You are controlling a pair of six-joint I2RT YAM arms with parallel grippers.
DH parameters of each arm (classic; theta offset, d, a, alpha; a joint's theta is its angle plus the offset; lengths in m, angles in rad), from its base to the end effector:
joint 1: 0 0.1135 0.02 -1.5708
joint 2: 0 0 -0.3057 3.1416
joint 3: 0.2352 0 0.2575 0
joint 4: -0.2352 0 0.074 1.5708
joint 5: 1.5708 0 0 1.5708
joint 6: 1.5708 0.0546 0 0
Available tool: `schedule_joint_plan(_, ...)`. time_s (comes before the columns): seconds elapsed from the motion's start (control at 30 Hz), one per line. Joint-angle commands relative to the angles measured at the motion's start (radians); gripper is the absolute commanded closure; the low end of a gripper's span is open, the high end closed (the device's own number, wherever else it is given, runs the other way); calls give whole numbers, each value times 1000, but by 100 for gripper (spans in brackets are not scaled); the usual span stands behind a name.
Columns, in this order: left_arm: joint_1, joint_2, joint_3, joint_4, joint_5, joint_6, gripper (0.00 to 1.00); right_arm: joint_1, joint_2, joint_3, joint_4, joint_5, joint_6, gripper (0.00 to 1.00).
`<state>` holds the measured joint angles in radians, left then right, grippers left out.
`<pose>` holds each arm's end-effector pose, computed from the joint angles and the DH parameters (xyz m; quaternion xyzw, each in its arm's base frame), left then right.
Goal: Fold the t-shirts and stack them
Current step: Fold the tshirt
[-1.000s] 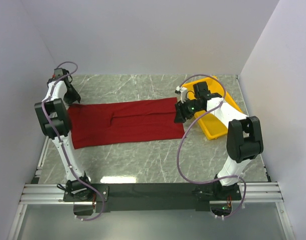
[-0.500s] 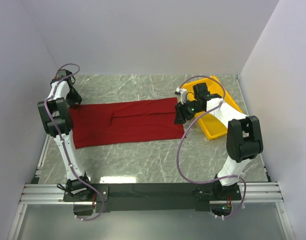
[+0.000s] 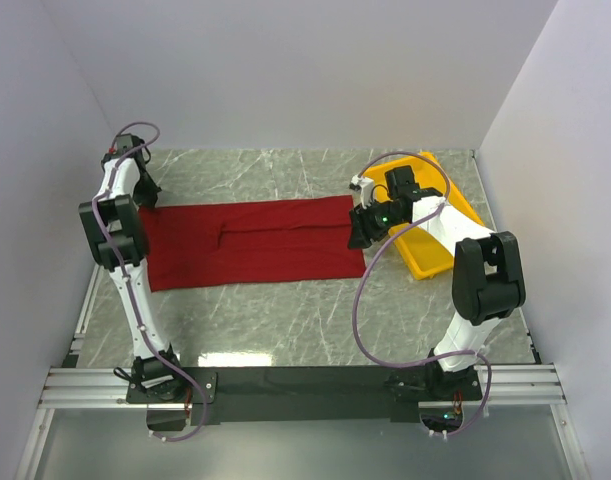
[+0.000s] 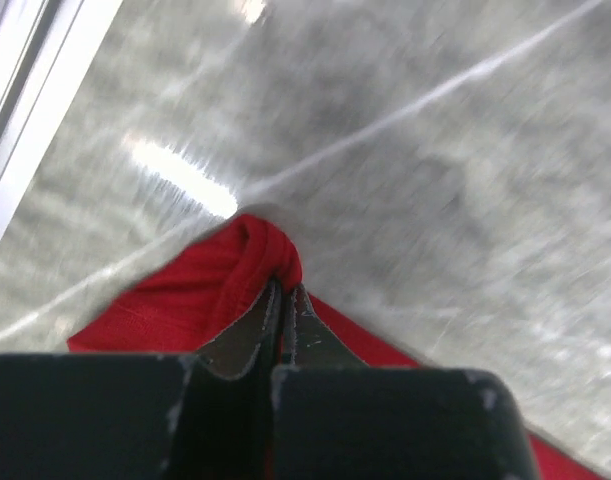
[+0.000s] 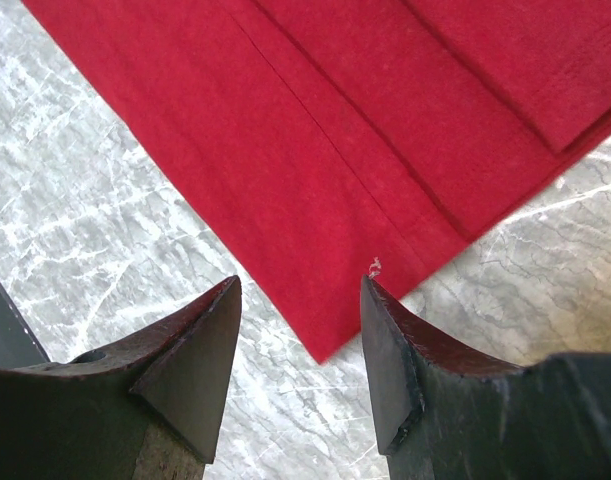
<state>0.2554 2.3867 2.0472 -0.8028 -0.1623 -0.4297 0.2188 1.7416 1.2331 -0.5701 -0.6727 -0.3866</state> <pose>0.5318 0.1480 0.1798 -0.3434 0.9116 0.0605 0.2180 0.3587 0.1146 0.2424 -0.3497 0.8499 0.2997 0.2560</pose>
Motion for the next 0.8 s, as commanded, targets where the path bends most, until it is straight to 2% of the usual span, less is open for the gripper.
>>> schedule_joint_plan(0.0,-10,61,141,-15,6,9,100,-1,-24,5,6,-1,2,42)
schedule_joint_plan(0.1,-13,123,258,-38,20,2,100,-2,-22,8,6,1,2,42)
schedule_joint_plan(0.37,-48,181,336,47,122,-86,100,-4,-16,32,-7,10,-1,42)
schedule_joint_plan(0.47,-82,207,390,91,133,-139,99,-4,-10,43,-10,9,2,42)
schedule_joint_plan(0.63,-91,213,393,191,135,-251,99,-4,-13,43,4,15,20,42)
schedule_joint_plan(0.77,-91,230,430,237,152,-313,88,-4,-13,42,13,16,22,42)
